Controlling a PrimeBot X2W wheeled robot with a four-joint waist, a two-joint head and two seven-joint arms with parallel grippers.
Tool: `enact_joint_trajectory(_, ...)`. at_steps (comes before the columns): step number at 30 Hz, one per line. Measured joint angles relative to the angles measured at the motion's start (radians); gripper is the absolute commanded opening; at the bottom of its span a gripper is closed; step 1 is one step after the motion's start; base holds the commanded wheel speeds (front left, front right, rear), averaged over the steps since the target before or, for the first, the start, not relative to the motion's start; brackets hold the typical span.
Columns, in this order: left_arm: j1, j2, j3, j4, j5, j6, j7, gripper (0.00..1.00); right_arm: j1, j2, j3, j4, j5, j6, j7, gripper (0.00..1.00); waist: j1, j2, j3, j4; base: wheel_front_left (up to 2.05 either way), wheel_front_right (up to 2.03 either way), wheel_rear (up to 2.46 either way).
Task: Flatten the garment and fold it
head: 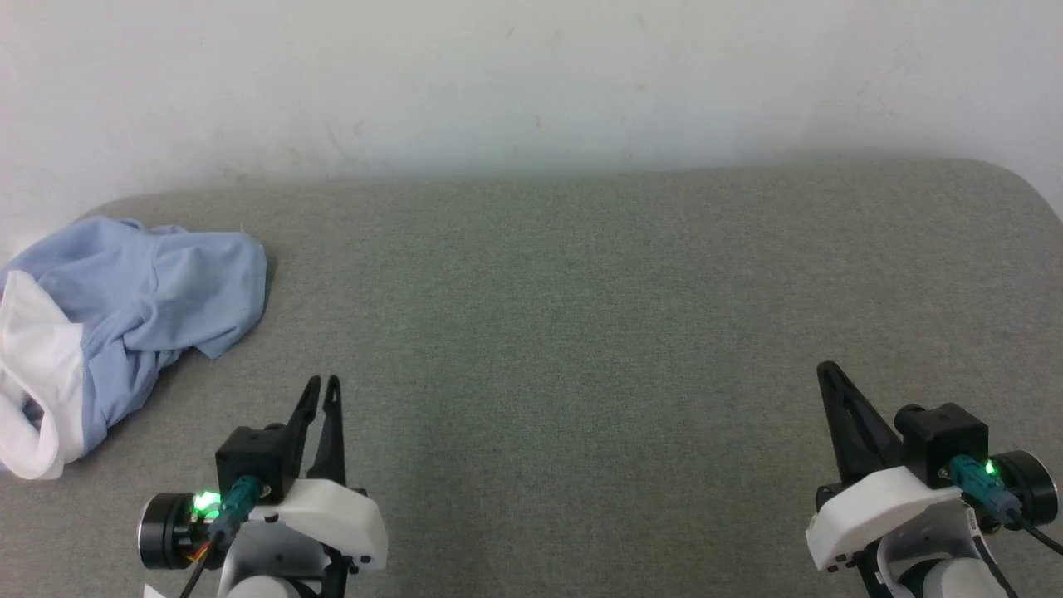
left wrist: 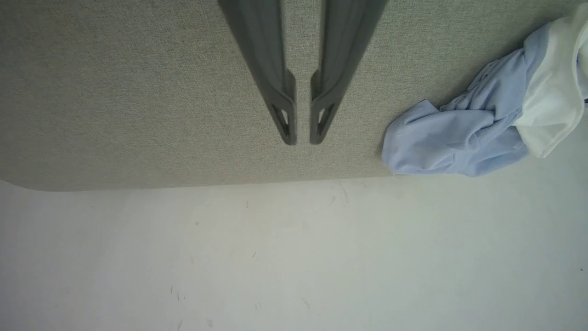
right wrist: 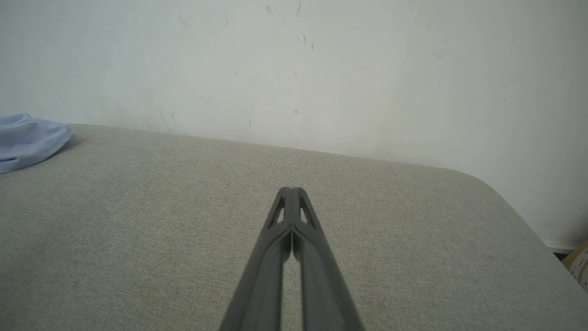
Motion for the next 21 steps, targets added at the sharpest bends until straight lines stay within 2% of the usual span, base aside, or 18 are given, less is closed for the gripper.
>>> enact_joint_trajectory(11, 0.000, -0.001, -0.007, 0.004, -0.004, 0.006, -0.011, 1.00, 0.000, 0.000, -0.001, 0.002, 0.000, 0.000, -0.007, 1.00, 0.0000, 0.0000, -0.001, 0.008, 0.00, 0.00, 0.00)
enact_joint_trajectory(21, 0.000, 0.000, -0.013, 0.005, -0.025, 0.028, -0.029, 1.00, 0.000, 0.000, 0.000, 0.007, 0.002, 0.000, -0.027, 1.00, 0.0000, 0.0000, -0.003, 0.049, 0.00, 0.00, 0.00)
